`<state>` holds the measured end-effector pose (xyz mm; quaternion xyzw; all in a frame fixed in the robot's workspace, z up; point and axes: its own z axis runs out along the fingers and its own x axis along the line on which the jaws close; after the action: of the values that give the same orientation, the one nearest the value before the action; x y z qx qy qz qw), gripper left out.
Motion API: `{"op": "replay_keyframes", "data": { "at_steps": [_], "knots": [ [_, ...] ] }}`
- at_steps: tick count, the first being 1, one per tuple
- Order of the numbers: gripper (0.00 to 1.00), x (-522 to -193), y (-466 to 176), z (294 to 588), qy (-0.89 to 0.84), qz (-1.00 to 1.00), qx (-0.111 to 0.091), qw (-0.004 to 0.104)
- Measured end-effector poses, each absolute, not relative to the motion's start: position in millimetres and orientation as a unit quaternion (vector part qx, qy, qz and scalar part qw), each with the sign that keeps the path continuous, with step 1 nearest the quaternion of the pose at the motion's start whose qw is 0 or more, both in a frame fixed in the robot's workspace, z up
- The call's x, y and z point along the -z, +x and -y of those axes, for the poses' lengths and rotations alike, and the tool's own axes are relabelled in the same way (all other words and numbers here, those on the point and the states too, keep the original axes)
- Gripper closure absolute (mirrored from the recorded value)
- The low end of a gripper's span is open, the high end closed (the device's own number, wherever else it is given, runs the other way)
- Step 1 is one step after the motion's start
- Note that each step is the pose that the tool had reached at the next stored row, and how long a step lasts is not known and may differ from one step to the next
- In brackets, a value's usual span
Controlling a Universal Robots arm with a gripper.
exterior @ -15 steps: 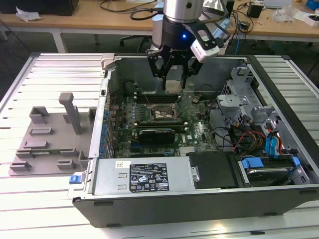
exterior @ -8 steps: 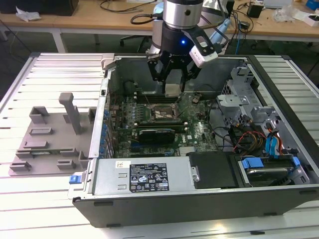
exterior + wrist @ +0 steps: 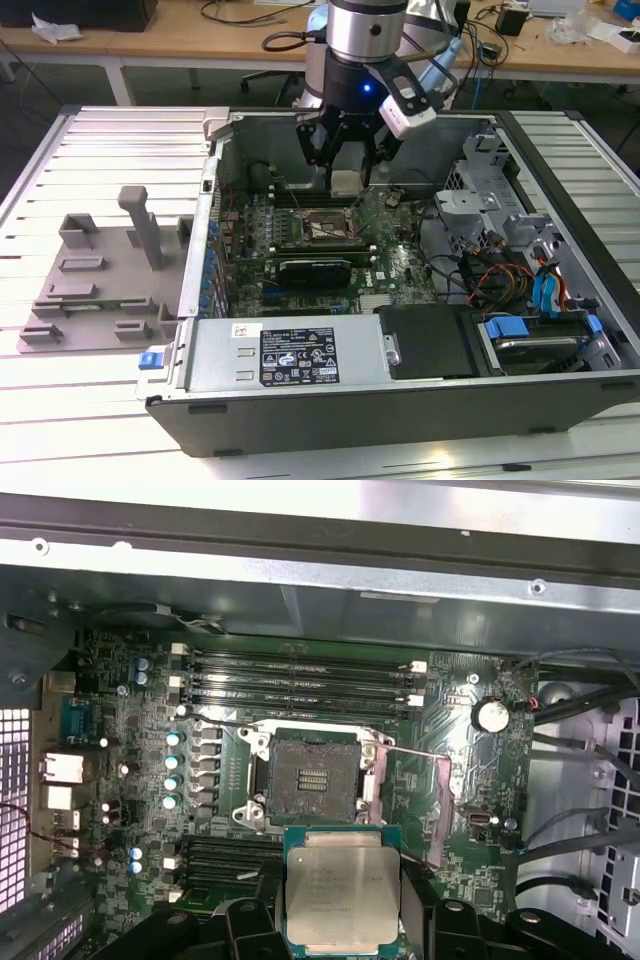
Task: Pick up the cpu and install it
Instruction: 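Pick up the cpu and move it towards the insertion slot, then place the cpu into insertion slot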
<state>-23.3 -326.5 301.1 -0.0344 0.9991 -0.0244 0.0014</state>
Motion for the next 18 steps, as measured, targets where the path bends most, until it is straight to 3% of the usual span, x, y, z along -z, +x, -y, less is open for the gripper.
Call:
{"op": "replay_keyframes", "data": {
  "at_steps": [18],
  "knots": [
    [0.45,-297.8,-23.4,326.5,-0.031,-0.999,0.025,0.001]
  ]
}}
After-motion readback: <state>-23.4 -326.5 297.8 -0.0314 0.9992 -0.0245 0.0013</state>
